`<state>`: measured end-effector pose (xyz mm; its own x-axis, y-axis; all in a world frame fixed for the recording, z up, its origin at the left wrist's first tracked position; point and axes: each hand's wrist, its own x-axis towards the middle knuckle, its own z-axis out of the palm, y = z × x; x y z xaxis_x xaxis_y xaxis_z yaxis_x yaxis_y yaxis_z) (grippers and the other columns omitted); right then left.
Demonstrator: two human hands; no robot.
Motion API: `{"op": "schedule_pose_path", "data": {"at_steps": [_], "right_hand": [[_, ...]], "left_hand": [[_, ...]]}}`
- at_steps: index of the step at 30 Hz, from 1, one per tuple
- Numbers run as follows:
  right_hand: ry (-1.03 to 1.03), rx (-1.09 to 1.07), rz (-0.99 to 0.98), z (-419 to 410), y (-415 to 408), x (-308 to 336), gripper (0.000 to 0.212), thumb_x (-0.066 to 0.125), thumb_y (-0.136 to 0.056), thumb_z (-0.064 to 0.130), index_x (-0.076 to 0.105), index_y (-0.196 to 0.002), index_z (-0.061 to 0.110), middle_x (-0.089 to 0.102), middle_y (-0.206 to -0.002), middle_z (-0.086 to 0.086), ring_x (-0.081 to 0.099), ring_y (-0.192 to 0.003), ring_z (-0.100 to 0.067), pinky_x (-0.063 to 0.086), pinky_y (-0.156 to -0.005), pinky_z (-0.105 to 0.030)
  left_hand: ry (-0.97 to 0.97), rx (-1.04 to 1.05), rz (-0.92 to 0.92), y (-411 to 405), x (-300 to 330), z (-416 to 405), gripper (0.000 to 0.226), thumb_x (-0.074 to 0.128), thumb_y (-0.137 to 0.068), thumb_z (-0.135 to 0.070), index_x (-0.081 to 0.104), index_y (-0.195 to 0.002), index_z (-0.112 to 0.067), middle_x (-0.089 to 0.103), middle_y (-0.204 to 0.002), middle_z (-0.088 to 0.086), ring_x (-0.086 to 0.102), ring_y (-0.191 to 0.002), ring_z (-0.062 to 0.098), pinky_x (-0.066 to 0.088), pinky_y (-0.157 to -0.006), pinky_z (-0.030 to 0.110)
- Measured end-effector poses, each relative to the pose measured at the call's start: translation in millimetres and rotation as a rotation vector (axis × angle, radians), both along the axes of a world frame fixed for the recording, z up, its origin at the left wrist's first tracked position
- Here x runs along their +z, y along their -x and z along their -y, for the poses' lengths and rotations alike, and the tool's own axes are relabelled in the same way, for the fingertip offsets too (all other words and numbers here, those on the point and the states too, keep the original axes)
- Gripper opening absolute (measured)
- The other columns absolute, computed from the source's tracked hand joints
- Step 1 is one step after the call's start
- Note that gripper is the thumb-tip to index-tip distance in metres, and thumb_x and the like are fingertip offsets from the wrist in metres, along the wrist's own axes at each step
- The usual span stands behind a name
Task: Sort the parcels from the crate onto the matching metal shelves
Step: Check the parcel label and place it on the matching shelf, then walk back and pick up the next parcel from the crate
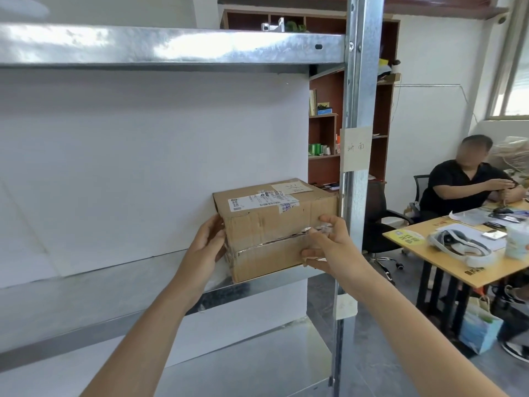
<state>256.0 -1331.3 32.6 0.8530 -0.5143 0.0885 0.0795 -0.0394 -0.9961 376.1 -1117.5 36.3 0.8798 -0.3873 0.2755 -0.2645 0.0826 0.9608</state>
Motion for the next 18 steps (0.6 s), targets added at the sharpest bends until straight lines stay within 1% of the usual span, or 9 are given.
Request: {"op": "schedule_pose_path", "data": {"at_steps": [2,4,7,9,11,13,15,17,18], "right_hand": [[-0.026,0.029,0.009,1.4,4.7,-0.6,0.034,0.055,-0.107,0.029,0.040,-0.137,0.034,0.061,-0.128,-0.005,0.074,-0.100,-0.028,0.063,-0.089,-0.040],[-0.042,0.022,0.047,1.1,10.5,-0.6,0.035,0.056,-0.106,0.029,0.044,-0.139,0.034,0.062,-0.127,-0.001,0.073,-0.107,-0.029,0.063,-0.092,-0.045],[0.014,-0.039,0.166,-5.0,18.4,5.4,0.032,0.054,-0.107,0.028,0.053,-0.138,0.031,0.068,-0.120,-0.004,0.072,-0.105,-0.028,0.063,-0.090,-0.045],[0.001,-0.005,0.268,-14.7,21.5,13.4,0.027,0.052,-0.107,0.028,0.060,-0.132,0.032,0.072,-0.117,-0.002,0.072,-0.105,-0.028,0.062,-0.089,-0.043],[-0.097,0.088,0.342,-29.3,20.4,21.0,0.026,0.052,-0.107,0.025,0.067,-0.128,0.031,0.074,-0.110,0.002,0.072,-0.105,-0.027,0.061,-0.092,-0.043],[-0.209,0.210,0.379,-49.7,16.4,26.6,0.028,0.050,-0.108,0.026,0.067,-0.129,0.030,0.074,-0.107,0.002,0.073,-0.106,-0.025,0.059,-0.096,-0.044],[-0.275,0.338,0.389,-73.2,10.9,29.0,0.031,0.047,-0.108,0.032,0.064,-0.134,0.029,0.072,-0.113,-0.003,0.073,-0.111,-0.026,0.057,-0.099,-0.045],[-0.318,0.435,0.370,-98.5,5.2,27.7,0.037,0.044,-0.108,0.036,0.062,-0.140,0.027,0.069,-0.129,-0.009,0.072,-0.119,-0.028,0.055,-0.105,-0.046],[-0.346,0.476,0.351,-110.9,2.3,26.2,0.040,0.040,-0.110,0.037,0.060,-0.142,0.026,0.068,-0.135,-0.008,0.070,-0.123,-0.028,0.054,-0.106,-0.046]], "left_hand": [[0.002,0.002,-0.006,5.2,0.8,-3.5,0.040,0.045,-0.110,-0.019,0.048,-0.149,-0.026,0.061,-0.133,-0.024,0.060,-0.115,-0.011,0.048,-0.110,0.032],[0.006,0.022,-0.014,10.5,-0.1,-10.0,0.040,0.044,-0.111,-0.021,0.047,-0.150,-0.026,0.057,-0.146,-0.014,0.057,-0.127,0.000,0.043,-0.118,0.038],[0.033,0.075,-0.020,19.5,-0.3,-24.7,0.036,0.044,-0.111,-0.026,0.048,-0.146,-0.032,0.051,-0.153,-0.011,0.049,-0.140,0.007,0.038,-0.123,0.042],[0.114,0.084,-0.061,27.9,2.3,-36.3,0.034,0.046,-0.110,-0.029,0.051,-0.144,-0.032,0.054,-0.151,-0.010,0.050,-0.140,0.008,0.040,-0.121,0.044],[0.255,0.089,-0.135,37.9,4.4,-51.1,0.038,0.048,-0.109,-0.030,0.054,-0.146,-0.026,0.058,-0.148,-0.008,0.053,-0.139,0.012,0.042,-0.119,0.046],[0.368,0.107,-0.183,49.2,5.6,-69.3,0.041,0.046,-0.109,-0.030,0.056,-0.147,-0.022,0.060,-0.148,-0.002,0.055,-0.139,0.018,0.044,-0.117,0.048],[0.416,0.138,-0.193,61.6,5.0,-89.4,0.042,0.043,-0.109,-0.031,0.058,-0.147,-0.020,0.061,-0.150,0.002,0.056,-0.139,0.023,0.045,-0.116,0.050],[0.439,0.185,-0.194,73.9,2.8,-111.7,0.044,0.041,-0.109,-0.033,0.059,-0.147,-0.019,0.061,-0.150,0.005,0.058,-0.138,0.025,0.045,-0.115,0.051],[0.452,0.209,-0.194,80.0,1.2,-123.6,0.046,0.040,-0.108,-0.035,0.059,-0.147,-0.019,0.062,-0.150,0.006,0.059,-0.138,0.025,0.045,-0.115,0.052]]}}
